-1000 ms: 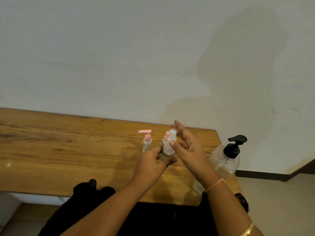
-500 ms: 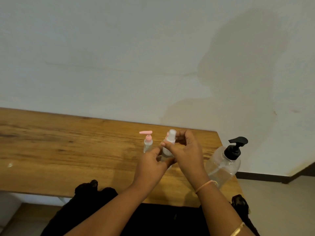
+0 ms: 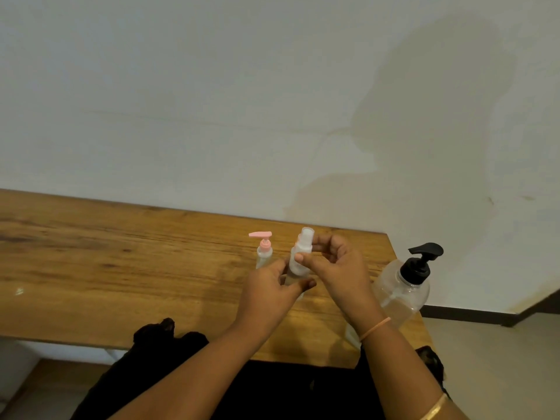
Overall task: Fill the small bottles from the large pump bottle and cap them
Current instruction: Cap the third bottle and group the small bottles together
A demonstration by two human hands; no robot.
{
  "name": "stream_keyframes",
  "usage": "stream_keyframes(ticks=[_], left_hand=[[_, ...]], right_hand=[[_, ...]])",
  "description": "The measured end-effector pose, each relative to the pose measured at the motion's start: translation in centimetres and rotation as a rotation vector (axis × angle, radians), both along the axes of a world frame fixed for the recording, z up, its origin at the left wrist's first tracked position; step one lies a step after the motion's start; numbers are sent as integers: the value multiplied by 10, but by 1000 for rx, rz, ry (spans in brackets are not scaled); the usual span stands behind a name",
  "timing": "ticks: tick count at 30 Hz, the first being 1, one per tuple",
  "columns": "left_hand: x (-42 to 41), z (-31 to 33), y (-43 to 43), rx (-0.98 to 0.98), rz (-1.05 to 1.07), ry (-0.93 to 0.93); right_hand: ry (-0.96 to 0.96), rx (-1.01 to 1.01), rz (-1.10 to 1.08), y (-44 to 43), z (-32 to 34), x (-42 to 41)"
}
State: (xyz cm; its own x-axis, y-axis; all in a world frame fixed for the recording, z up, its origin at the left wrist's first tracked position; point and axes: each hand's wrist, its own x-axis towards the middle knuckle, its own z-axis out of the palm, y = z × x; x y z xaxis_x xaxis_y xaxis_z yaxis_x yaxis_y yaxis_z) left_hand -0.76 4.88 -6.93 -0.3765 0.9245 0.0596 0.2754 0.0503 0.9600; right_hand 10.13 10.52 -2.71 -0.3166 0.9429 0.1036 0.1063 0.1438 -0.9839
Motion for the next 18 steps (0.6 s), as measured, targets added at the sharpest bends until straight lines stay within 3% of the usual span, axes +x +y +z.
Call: stream_keyframes(ticks=[3, 5, 8, 10, 18], left_hand=[[0, 3, -1, -1, 5, 43], [2, 6, -1, -12, -6, 71], [3, 9, -2, -20, -22, 75], [2, 7, -1, -14, -16, 67], [4, 7, -4, -9, 13, 184]], right_hand=[[-35, 13, -59, -3, -3, -4], [-42, -26, 17, -4, -3, -2], [125, -150, 180, -8, 2, 2], [174, -128, 226, -8, 5, 3], [31, 39, -120, -6, -2, -9]])
